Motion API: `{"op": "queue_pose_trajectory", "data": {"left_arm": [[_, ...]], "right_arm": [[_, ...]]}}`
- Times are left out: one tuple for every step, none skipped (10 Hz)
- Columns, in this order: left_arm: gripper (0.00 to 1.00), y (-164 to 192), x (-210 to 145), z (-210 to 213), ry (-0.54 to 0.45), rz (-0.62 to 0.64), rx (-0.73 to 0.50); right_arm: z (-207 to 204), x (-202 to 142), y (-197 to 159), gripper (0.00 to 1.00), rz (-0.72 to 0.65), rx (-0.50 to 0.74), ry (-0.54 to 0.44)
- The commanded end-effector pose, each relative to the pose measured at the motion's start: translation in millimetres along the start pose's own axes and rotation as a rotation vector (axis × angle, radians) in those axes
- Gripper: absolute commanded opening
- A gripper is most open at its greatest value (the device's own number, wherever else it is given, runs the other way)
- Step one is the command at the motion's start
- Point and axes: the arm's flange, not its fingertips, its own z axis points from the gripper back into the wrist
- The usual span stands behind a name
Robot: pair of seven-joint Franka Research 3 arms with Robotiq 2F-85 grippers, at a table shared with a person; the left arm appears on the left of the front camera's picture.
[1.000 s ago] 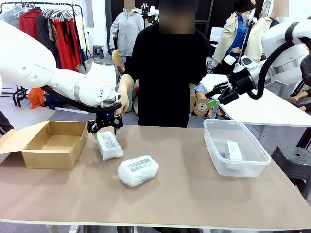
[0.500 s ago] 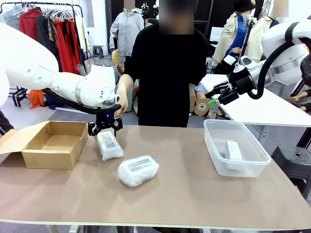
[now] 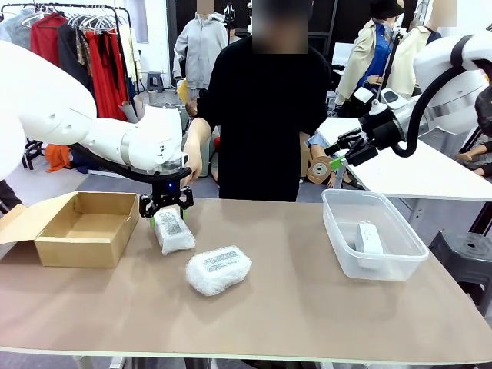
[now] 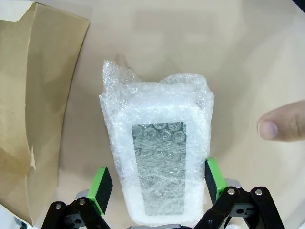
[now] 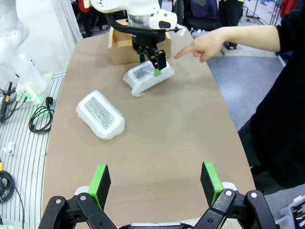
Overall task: Separate and place wrapped and unwrapped clocks.
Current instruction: Pick up the Digital clock indicated by the person.
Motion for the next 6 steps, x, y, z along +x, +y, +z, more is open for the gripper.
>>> {"op": "queue_pose_trajectory", "data": {"left_arm": [[1.0, -1.9, 10.0, -0.5, 0.031, 0.011, -0.002], [1.0, -2.1, 11.3, -3.1, 0.042, 0.012, -0.005], [1.0, -2.5, 14.0, -6.5, 0.053, 0.012, -0.003], [1.0, -4.0, 15.3, -11.5, 0.066, 0.016, -0.002], [1.0, -3.6, 17.0, -14.8, 0.076, 0.017, 0.002], [1.0, -2.8, 18.4, -17.8, 0.084, 0.023, 0.007]], "right_arm": [[0.5, 0.7, 0.1, 1.0, 0.008, -0.002, 0.006], [0.5, 0.7, 0.1, 1.0, 0.008, -0.002, 0.006], [0.5, 0.7, 0.1, 1.0, 0.008, -0.002, 0.006], [0.5, 0.7, 0.1, 1.0, 0.008, -0.002, 0.006], [0.5, 0.7, 0.1, 1.0, 0.008, -0.002, 0.006], [0.5, 0.7, 0.1, 1.0, 0.008, -0.002, 0.006]]}}
